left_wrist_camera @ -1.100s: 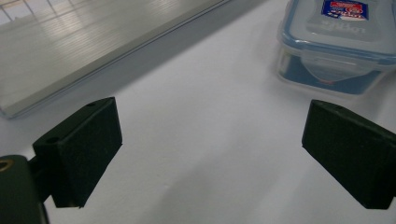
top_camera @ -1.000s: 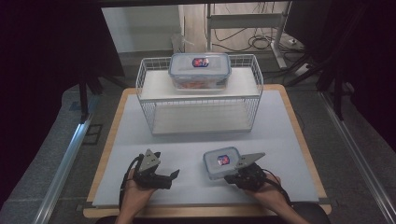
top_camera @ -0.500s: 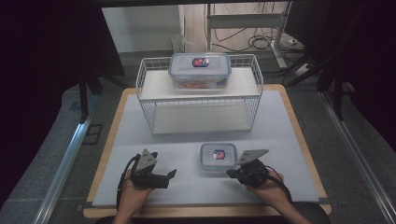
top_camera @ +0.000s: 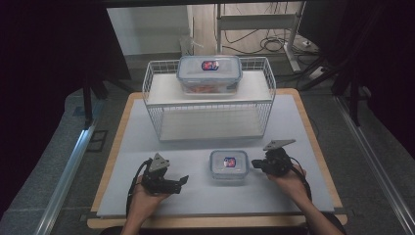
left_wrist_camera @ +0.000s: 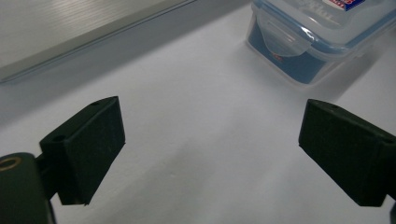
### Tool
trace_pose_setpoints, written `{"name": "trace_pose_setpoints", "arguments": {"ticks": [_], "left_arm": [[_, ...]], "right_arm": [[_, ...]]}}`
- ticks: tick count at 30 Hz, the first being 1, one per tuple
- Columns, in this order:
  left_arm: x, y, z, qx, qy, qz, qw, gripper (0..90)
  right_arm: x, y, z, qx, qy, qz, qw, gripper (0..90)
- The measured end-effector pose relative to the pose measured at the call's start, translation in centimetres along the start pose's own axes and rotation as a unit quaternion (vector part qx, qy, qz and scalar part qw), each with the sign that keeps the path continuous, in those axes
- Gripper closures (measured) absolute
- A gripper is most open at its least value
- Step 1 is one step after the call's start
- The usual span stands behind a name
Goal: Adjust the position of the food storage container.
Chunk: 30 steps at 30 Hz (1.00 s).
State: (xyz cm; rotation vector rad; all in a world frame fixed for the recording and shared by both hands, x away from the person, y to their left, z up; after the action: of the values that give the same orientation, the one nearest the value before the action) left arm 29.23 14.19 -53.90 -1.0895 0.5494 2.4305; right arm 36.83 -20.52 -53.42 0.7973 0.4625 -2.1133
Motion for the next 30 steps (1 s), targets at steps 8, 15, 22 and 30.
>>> {"name": "trace_pose_setpoints", "arguments": {"ticks": [8, 15, 22, 30], "left_arm": [[-0.1, -0.3, 0.4, 0.013, 0.009, 0.017, 0.9997, 13.0], [0.1, -0.2, 0.3, 0.010, 0.006, 0.009, 0.9999, 13.5], [0.8, -0.5, 0.5, -0.015, -0.006, -0.027, 0.9995, 13.6], [0.9, -0.3, 0.9, -0.012, 0.003, -0.028, 0.9995, 11.7]], "right_arm": [[-1.1, -1.9, -1.8, -0.008, -0.019, 0.027, 0.9994, 89.3], [-2.2, -2.8, -3.0, -0.014, -0.021, 0.040, 0.9989, 89.2], [-1.4, -2.3, -1.5, -0.022, -0.008, 0.034, 0.9991, 73.8], [-0.3, -2.4, 0.0, 0.000, 0.009, 0.069, 0.9975, 42.7]]}}
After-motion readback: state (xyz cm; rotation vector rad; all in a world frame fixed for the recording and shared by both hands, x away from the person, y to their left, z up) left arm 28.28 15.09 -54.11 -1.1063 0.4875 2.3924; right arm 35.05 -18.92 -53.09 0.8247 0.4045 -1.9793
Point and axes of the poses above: each handheld gripper's, and its own axes: z roughly backward along the jaws, x roughly out of its underside, y roughly to its right, the point moved 4 cm from there along -z, roughly forward along the jaws, and after that the axes turned 6 degrees about z, right-handed, at the moved point
